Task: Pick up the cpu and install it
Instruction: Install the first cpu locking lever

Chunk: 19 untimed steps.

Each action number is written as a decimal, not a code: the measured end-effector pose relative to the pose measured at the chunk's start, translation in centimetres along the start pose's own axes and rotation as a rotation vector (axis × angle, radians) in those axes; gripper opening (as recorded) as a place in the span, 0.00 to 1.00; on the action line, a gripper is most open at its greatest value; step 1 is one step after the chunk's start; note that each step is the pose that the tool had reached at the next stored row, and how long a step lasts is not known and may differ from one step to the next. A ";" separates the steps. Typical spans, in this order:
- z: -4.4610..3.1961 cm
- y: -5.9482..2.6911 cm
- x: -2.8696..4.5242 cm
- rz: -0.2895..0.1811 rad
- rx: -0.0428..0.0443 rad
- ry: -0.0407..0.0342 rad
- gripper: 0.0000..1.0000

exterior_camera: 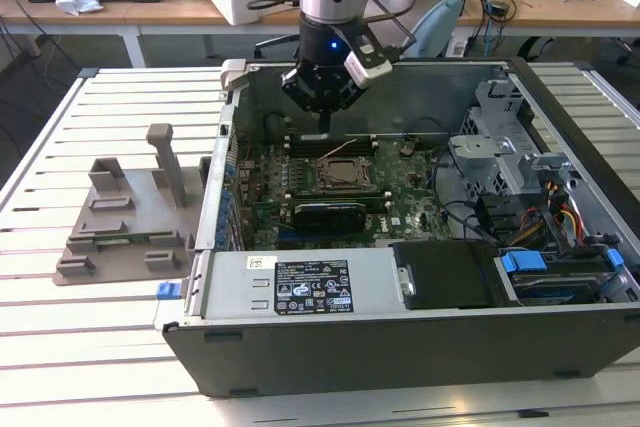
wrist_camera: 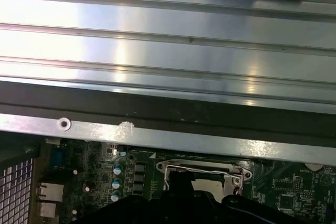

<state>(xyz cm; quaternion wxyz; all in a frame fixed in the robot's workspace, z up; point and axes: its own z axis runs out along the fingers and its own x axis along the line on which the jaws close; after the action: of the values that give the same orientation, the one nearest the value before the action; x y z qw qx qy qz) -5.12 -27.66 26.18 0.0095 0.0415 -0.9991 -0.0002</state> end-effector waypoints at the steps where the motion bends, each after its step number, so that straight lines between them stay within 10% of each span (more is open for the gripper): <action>1: 0.00 0.00 0.00 0.000 -0.0001 0.0000 0.11; 5: 0.09 -0.01 -0.03 0.000 -0.0021 -0.0002 0.11; 10: 0.67 -0.84 0.03 -0.001 -0.0506 -0.0044 0.11; 19: 1.84 -0.96 0.02 -0.002 -0.0901 -0.0076 0.11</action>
<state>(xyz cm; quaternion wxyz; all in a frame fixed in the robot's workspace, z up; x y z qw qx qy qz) -5.10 -28.62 24.34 0.0076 0.0418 -0.9981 -0.0454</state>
